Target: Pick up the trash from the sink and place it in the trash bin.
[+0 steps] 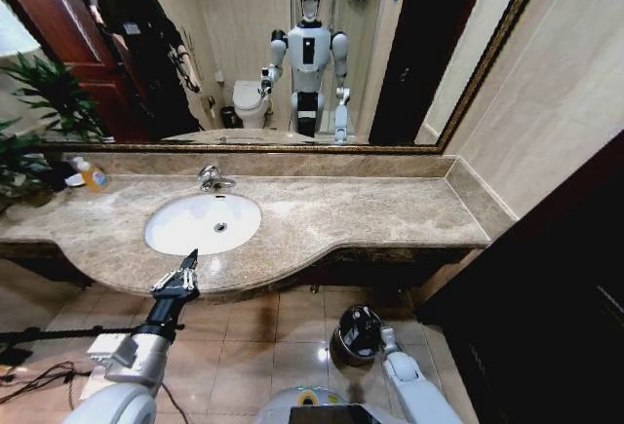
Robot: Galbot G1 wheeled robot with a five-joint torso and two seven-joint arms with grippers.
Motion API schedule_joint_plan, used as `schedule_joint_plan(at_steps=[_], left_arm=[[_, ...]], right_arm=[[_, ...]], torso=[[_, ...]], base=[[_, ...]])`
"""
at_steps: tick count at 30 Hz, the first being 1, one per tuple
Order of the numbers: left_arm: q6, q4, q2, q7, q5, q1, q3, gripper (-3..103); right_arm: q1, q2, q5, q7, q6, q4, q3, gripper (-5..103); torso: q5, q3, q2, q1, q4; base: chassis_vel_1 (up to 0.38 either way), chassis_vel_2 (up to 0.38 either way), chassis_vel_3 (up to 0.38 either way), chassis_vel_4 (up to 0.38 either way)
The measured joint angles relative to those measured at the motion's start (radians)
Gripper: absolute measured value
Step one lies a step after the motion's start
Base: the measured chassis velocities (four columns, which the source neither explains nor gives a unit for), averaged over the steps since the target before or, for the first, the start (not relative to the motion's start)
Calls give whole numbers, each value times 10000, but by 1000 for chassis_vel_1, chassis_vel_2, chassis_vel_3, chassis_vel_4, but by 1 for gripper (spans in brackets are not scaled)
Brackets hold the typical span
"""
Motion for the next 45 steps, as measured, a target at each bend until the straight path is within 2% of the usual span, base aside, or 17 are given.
schedule_joint_plan(at_steps=[10, 12, 13, 16, 17, 22, 24, 25, 26, 29, 30, 32, 33, 35, 38, 41, 45], left_arm=[[0, 0, 0, 0, 0, 0, 0, 0], [0, 0, 0, 0, 0, 0, 0, 0], [0, 0, 0, 0, 0, 0, 0, 0], [-1, 0, 0, 0, 0, 0, 0, 0], [-1, 0, 0, 0, 0, 0, 0, 0], [0, 0, 0, 0, 0, 0, 0, 0], [0, 0, 0, 0, 0, 0, 0, 0], [0, 0, 0, 0, 0, 0, 0, 0], [0, 0, 0, 0, 0, 0, 0, 0], [0, 0, 0, 0, 0, 0, 0, 0], [0, 0, 0, 0, 0, 0, 0, 0], [0, 0, 0, 0, 0, 0, 0, 0], [0, 0, 0, 0, 0, 0, 0, 0], [0, 0, 0, 0, 0, 0, 0, 0], [0, 0, 0, 0, 0, 0, 1, 0], [0, 0, 0, 0, 0, 0, 0, 0], [0, 0, 0, 0, 0, 0, 0, 0]], right_arm=[[62, 130, 9, 354, 240, -318, -80, -2], [70, 146, -127, 471, 335, -433, -112, 7], [70, 146, -127, 471, 335, -433, -112, 7], [77, 241, -176, 750, 346, -492, -122, 23], [77, 241, -176, 750, 346, -492, -122, 23], [-17, 323, -175, 977, 332, -315, -164, 44], [-26, 332, -175, 995, 328, -299, -166, 44], [-44, 355, -175, 1050, 319, -267, -169, 56], [-51, 370, -175, 1083, 315, -250, -169, 56], [-69, 380, -169, 1143, 291, -220, -167, 72], [-69, 380, -169, 1143, 291, -220, -167, 72], [-72, 379, -155, 1173, 289, -196, -163, 83], [-72, 379, -155, 1173, 289, -196, -163, 83], [-79, 376, -51, 1205, 231, -128, -157, 93], [-93, 381, 33, 1232, 157, -22, -141, 100], [-154, 350, 105, 1195, 70, 157, -120, 100], [-446, 144, 257, 593, -98, 751, 9, 100]], torso=[[0, 0, 0, 0, 0], [-1, 0, 0, 0, 0], [-1, 0, 0, 0, 0], [1, 0, 0, 0, 0], [1, 0, 0, 0, 0], [-1, 0, 0, 0, 0], [-1, -1, 0, 0, 0], [0, 0, 0, 0, 0], [0, 0, 0, 0, 0], [0, 0, 0, 0, -1], [0, 0, 0, 0, -1], [0, -1, 0, 0, 0], [0, -1, 0, 0, 0], [0, 0, 0, 0, 0], [0, -1, 0, -1, 0], [1, 0, 0, 0, 0], [1, -1, 0, 0, 0]], base=[[0, 0, 0, 0], [0, 0, 0, 0], [0, 0, 0, 0], [0, 0, 0, 0], [0, 0, 0, 0], [0, 0, 0, 0], [0, 0, 0, 0], [0, 0, 0, 0], [0, 0, 0, 0], [0, 0, 0, 0], [0, 0, 0, 0], [0, 0, 0, 0], [0, 0, 0, 0], [0, 0, 0, 0], [0, 0, 0, 0], [0, 0, 0, 0], [0, 0, 0, 0]])
